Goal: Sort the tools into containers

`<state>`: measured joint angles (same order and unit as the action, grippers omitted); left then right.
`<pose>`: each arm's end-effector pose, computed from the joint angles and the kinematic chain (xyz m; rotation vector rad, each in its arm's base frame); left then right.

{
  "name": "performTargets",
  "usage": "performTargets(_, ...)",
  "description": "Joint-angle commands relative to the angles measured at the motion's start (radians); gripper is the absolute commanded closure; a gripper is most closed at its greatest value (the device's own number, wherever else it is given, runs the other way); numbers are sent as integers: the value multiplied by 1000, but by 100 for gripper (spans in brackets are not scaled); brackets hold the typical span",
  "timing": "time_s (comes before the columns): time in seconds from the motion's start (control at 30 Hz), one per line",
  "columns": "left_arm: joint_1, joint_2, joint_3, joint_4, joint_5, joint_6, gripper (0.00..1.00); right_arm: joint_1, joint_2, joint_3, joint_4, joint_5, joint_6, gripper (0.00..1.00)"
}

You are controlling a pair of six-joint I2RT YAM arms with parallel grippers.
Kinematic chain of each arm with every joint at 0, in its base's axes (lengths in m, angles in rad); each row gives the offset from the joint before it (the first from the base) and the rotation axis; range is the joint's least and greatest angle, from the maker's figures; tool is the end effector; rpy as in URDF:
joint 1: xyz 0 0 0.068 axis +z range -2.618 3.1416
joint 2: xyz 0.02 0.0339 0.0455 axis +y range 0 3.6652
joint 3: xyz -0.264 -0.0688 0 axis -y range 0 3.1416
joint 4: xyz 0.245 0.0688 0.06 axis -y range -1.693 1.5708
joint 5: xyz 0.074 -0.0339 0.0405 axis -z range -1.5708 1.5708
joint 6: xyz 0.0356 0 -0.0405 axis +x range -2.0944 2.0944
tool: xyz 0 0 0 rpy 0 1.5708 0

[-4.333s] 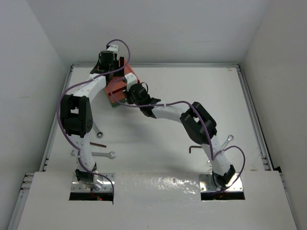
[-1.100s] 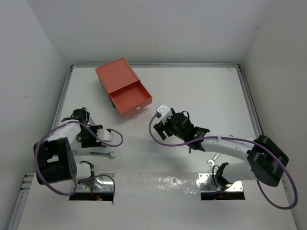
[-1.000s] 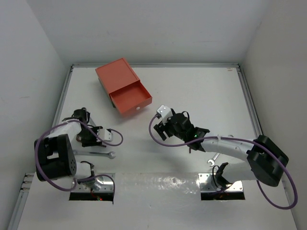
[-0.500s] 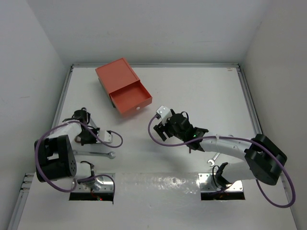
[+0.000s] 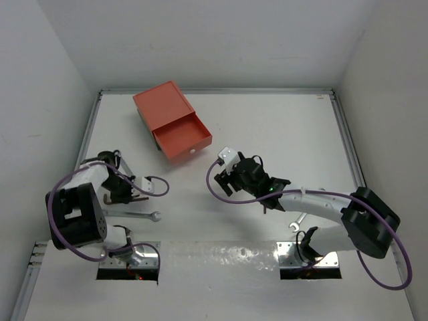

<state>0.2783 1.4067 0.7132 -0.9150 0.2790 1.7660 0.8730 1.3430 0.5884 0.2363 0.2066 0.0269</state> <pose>0.1946 0.0454 0.1553 1.9660 2.1479 -0.2601 0.1820 0.2057 0.1926 -0.7434 1.9578 0.3330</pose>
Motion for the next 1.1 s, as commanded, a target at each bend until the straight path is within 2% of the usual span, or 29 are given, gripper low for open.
performTargets(0.0,7,-34,0,-93,61,40,100,4,1,50,18,-2,18,24)
performTargets(0.1,7,-38,18,-87,77,21,100,6,-7,59,29,-16,36,24)
performTargets(0.33,7,-54,144,-234,124,-5,100,4,-19,100,-2,-9,65,23)
performTargets(0.6,-2,-49,330,-350,276,-95,100,3,-33,106,3,10,91,23)
performTargets(0.7,-30,-37,445,-352,344,-203,100,1,-36,106,-2,65,108,23)
performTargets(0.73,-37,-31,518,-352,403,-262,100,0,-38,100,1,98,116,23)
performTargets(0.8,-45,-15,584,-351,463,-310,100,-8,-36,97,6,117,142,23)
performTargets(0.83,-63,-12,612,-335,501,-380,100,-11,-33,99,8,125,152,23)
performTargets(0.97,-158,-18,690,-184,494,-606,100,-23,-7,128,9,129,195,23)
performTargets(1.07,-249,-28,723,43,450,-833,100,-37,30,171,9,116,231,23)
